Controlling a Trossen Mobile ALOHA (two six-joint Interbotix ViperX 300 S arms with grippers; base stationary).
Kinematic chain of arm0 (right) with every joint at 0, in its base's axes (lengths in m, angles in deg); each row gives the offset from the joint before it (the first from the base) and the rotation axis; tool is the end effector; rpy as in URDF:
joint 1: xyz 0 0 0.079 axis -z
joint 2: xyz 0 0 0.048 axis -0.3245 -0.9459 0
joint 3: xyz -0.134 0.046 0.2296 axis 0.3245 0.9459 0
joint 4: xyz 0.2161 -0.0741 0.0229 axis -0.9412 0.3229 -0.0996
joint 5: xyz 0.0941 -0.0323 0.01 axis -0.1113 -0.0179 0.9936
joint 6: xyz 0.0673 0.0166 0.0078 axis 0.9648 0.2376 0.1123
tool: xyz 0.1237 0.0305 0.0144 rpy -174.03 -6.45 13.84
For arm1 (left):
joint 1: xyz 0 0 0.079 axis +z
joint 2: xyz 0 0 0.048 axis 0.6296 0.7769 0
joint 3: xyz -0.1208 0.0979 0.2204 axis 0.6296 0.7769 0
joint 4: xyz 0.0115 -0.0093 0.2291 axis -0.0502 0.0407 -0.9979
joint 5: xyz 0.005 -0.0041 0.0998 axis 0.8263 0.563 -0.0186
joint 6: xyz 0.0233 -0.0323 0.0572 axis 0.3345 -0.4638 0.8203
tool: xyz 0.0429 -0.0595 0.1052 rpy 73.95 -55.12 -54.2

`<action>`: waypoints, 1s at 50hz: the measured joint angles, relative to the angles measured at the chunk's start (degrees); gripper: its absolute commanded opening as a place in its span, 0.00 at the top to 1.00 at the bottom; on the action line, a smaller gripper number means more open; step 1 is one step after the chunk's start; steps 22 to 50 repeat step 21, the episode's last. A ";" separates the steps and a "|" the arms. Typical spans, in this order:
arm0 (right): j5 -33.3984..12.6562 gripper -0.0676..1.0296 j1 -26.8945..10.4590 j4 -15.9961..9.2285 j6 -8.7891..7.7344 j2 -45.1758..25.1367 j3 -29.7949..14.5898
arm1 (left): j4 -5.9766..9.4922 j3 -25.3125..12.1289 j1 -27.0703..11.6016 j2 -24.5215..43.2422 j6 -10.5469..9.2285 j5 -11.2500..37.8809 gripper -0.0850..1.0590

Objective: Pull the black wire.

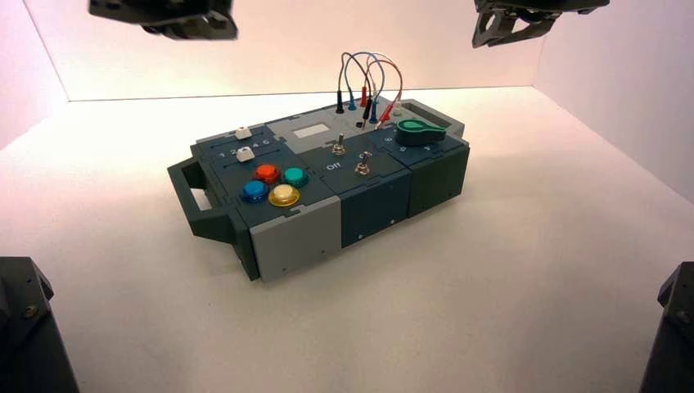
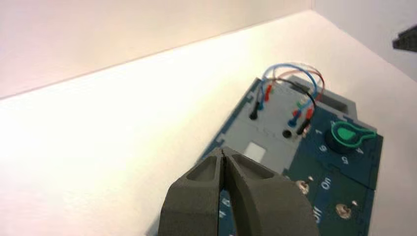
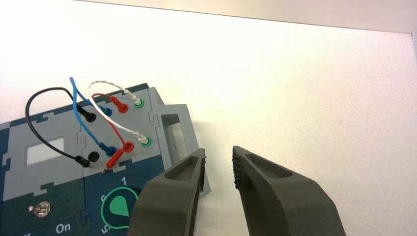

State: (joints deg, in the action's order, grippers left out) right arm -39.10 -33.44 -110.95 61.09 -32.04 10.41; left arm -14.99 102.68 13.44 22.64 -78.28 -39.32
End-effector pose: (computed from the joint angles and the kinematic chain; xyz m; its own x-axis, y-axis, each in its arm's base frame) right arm 0.3958 0.1119 0.0656 0.6994 0.2285 -0.6773 -0.2663 0.9626 0.0497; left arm 0.3314 -0.1578 0.0808 0.7748 -0.3662 -0.5154 0.3933 0.9174 -0.0606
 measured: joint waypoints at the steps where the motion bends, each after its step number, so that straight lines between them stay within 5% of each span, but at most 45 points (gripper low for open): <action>1: 0.26 0.64 0.09 0.00 0.00 -0.09 0.00 | -0.09 0.00 0.70 -0.35 0.09 0.00 0.95; 10: 0.88 0.64 0.09 -0.09 0.00 -0.62 0.35 | 0.09 1.67 5.27 -3.16 0.09 -0.53 0.95; 21: 1.58 0.64 0.09 -0.09 0.00 -0.88 0.62 | 0.44 5.19 5.62 -4.13 0.09 -5.80 0.95; 50: 1.58 0.64 0.09 -0.09 0.00 -0.88 0.62 | 0.44 5.19 5.62 -4.13 0.09 -5.80 0.95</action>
